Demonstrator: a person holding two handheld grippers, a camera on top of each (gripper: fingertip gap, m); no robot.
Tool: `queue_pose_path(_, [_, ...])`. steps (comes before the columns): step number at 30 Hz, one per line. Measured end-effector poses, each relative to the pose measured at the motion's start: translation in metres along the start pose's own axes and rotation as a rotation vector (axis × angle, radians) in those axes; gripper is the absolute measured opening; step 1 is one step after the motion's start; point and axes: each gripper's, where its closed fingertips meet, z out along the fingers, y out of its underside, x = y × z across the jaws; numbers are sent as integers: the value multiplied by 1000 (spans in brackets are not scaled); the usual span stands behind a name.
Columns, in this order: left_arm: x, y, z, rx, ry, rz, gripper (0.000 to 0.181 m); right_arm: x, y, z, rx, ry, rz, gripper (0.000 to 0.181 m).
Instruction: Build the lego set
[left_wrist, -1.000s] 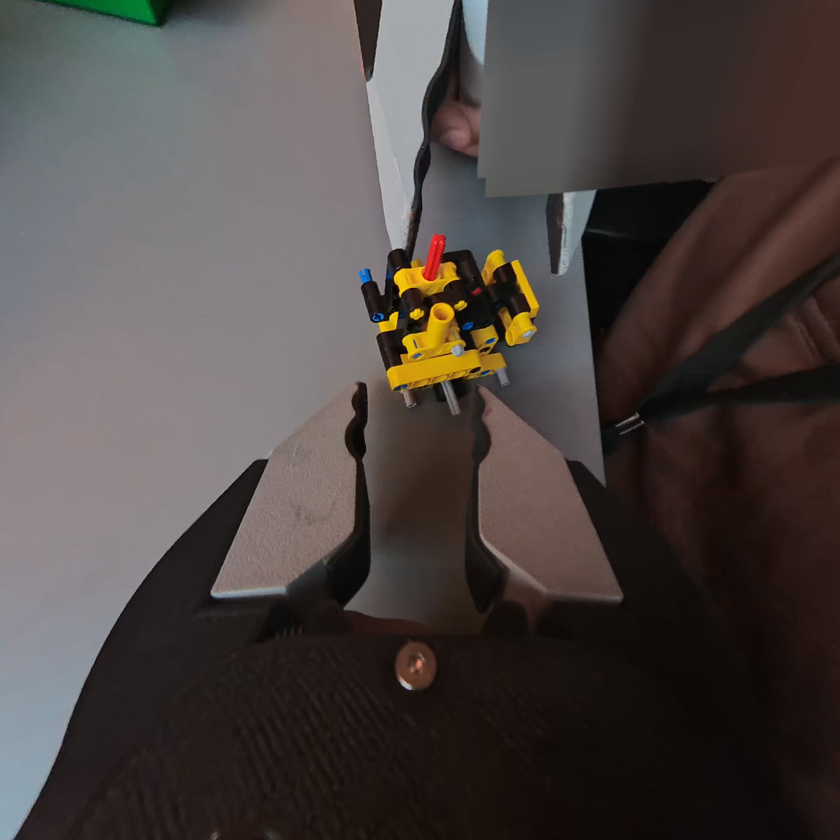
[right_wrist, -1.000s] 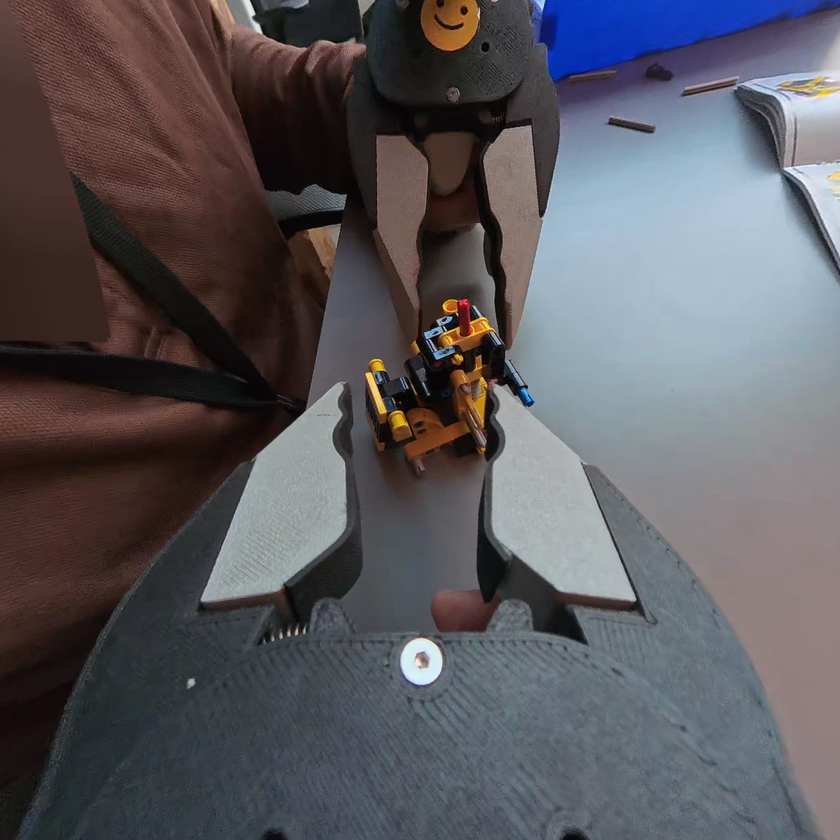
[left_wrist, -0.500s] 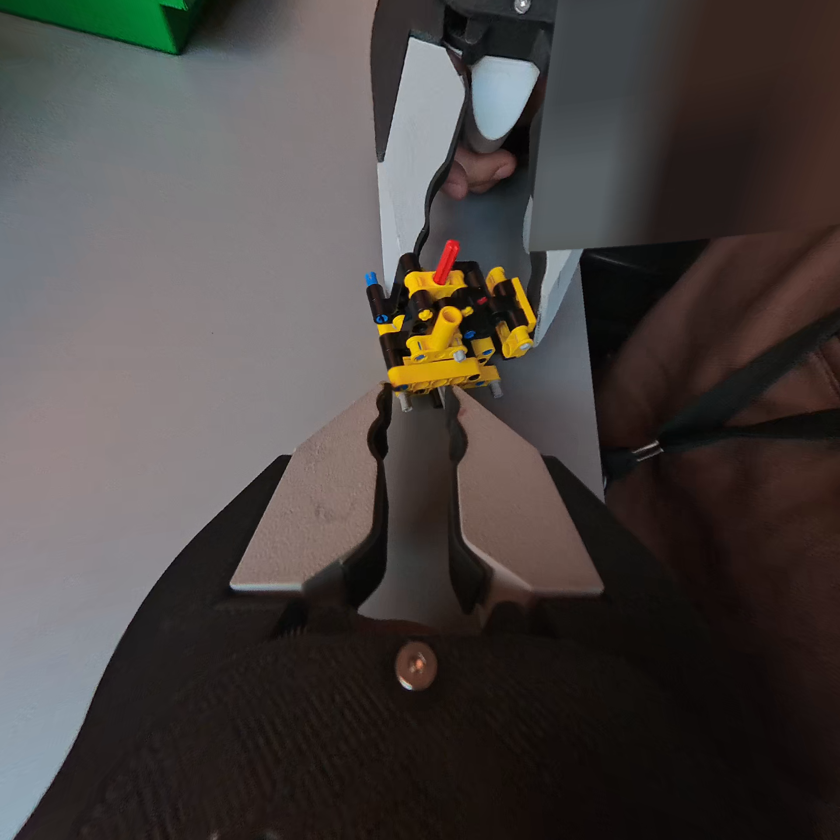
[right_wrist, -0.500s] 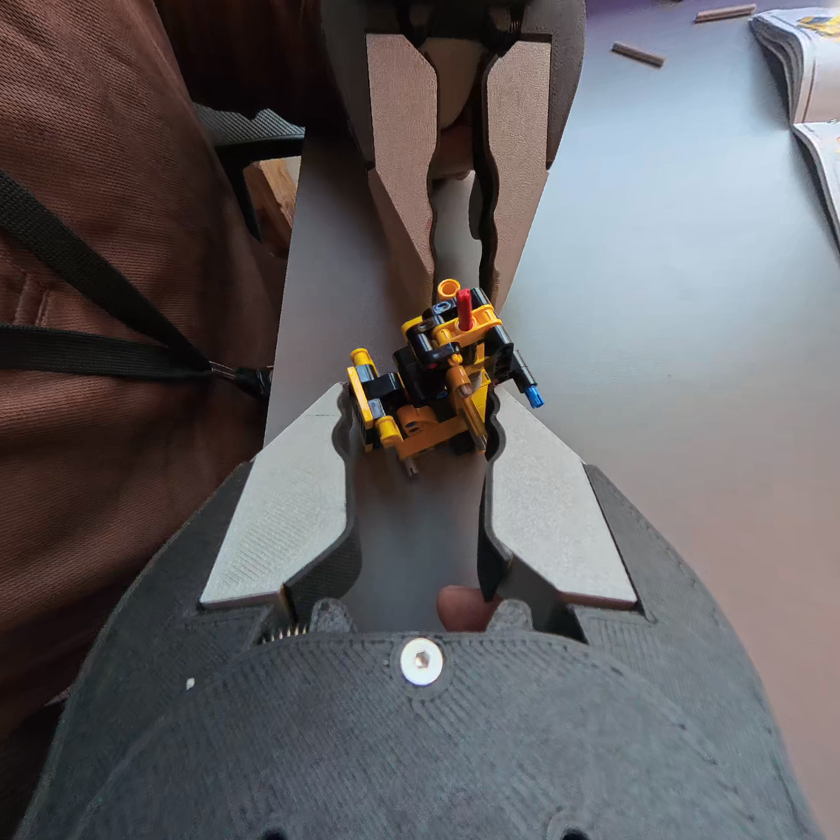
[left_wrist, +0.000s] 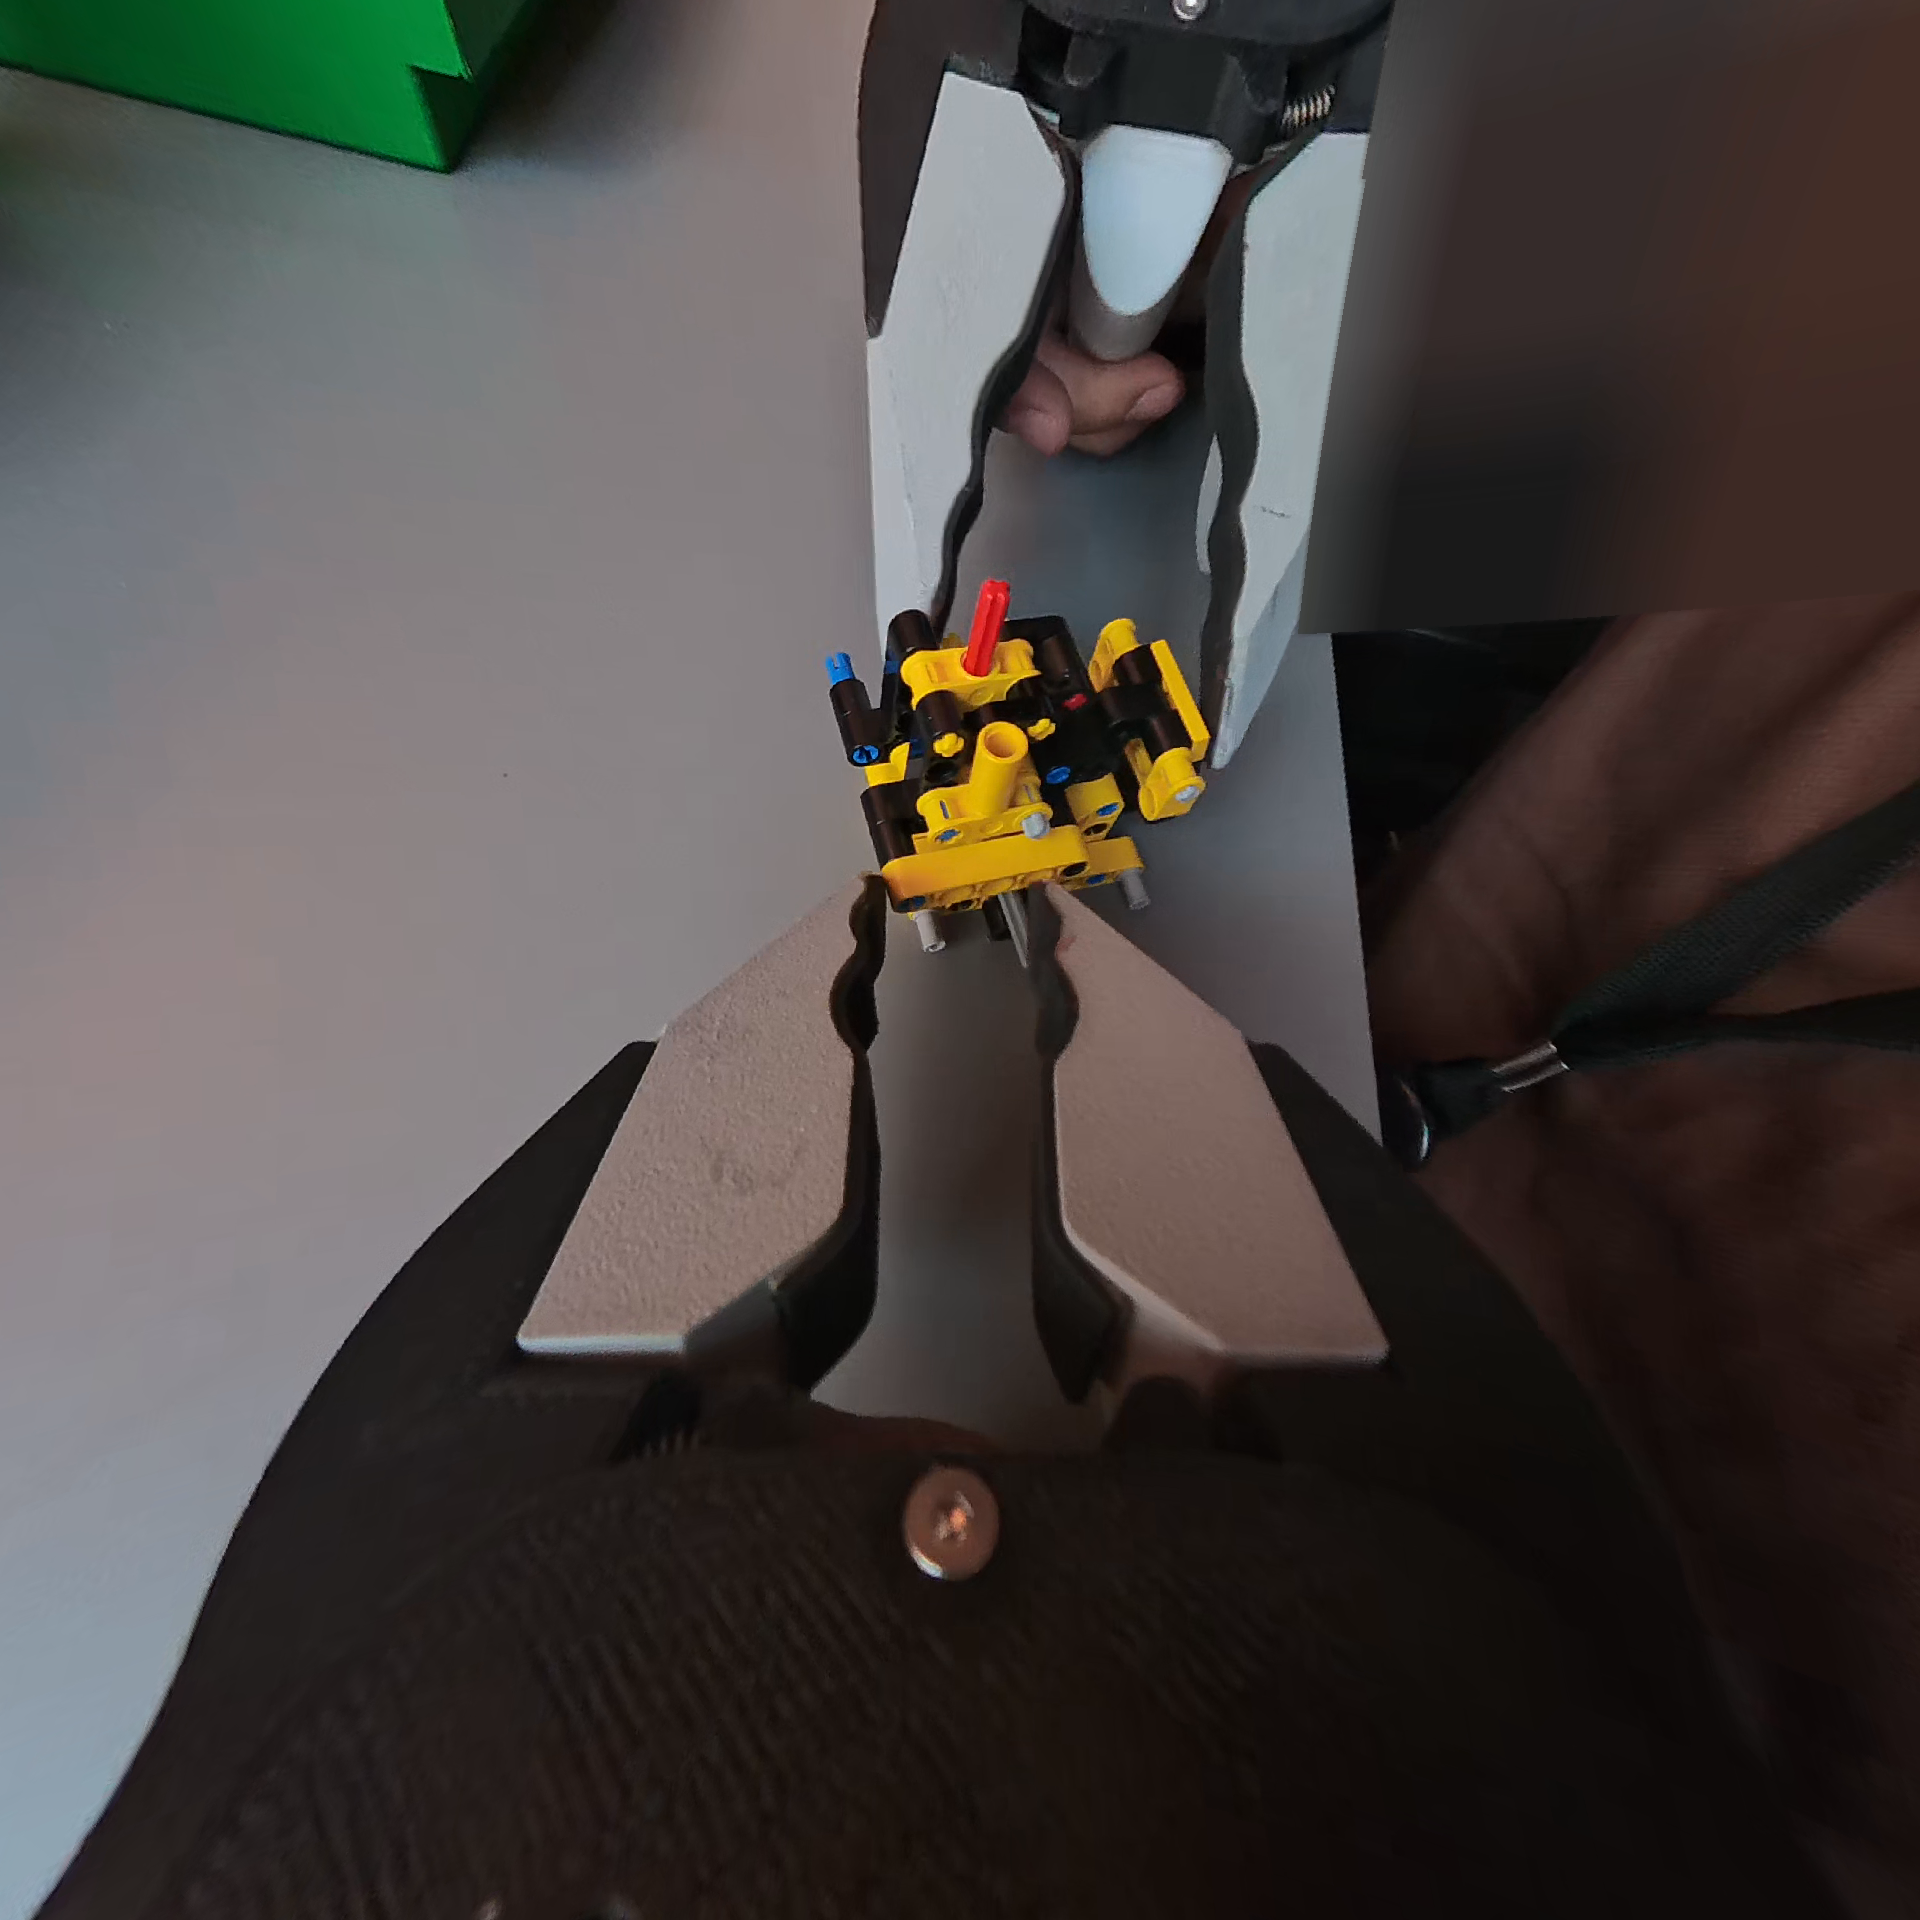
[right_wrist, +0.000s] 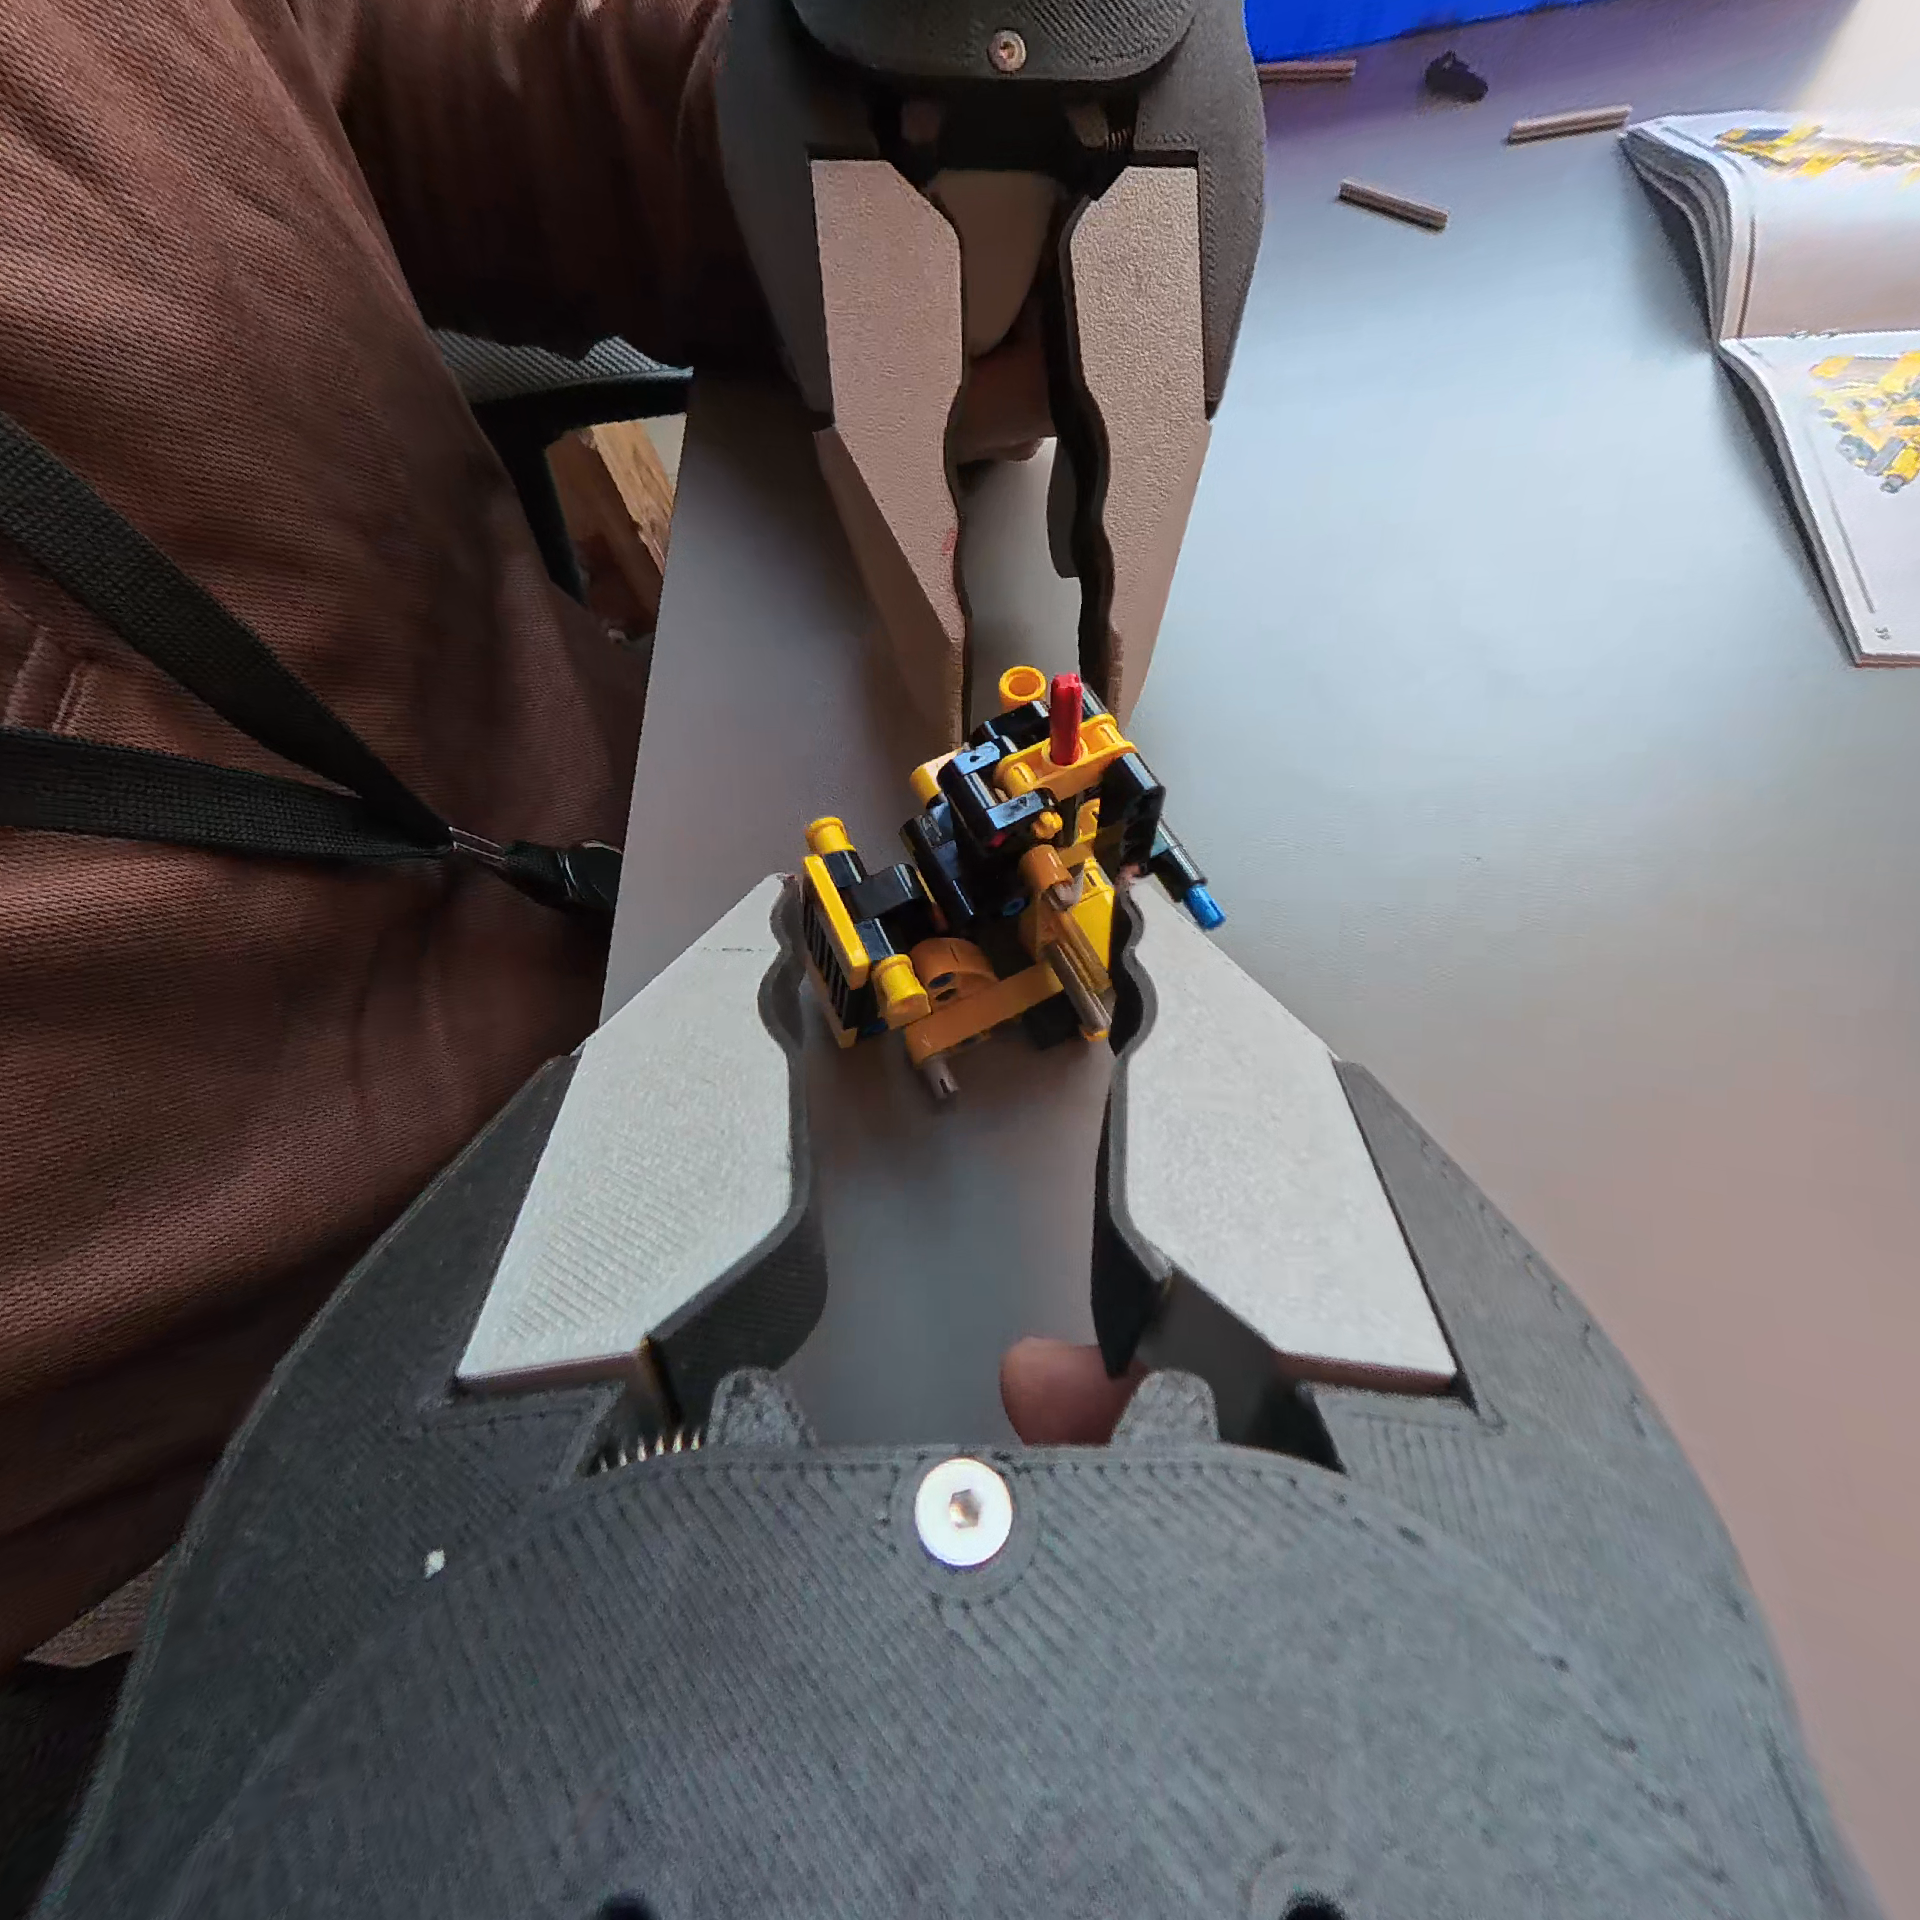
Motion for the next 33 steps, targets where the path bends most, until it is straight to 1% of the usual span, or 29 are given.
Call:
queue_pose_path(3, [1, -2, 2, 2, 13, -5, 25, 0, -3, 2, 6, 17, -35, 61])
queue_pose_path(11, [5, -2, 7, -18, 55, -8, 26, 0, -1, 3, -9, 27, -54, 57])
queue_pose_path(19, [8, -2, 9, -34, 100, -3, 27, -2, 0, 4, -19, 36, -88, 57])
queue_pose_path(22, [8, -2, 9, -34, 101, -4, 27, -2, 0, 4, -18, 35, -85, 57])
queue_pose_path(26, [4, -3, 9, -23, 95, -33, 27, 0, 0, 1, -2, 2, -29, 61])
queue_pose_path(30, [2, -2, 7, -25, 100, -12, 26, 7, -2, -13, 52, 21, -23, 54])
queue_pose_path(32, [-3, -1, 3, -25, 99, 4, 26, 15, -8, -24, 120, 51, -11, 39])
queue_pose_path(33, [-6, -1, 1, -24, 105, 10, 25, 21, -11, -28, 151, 69, 2, 36])
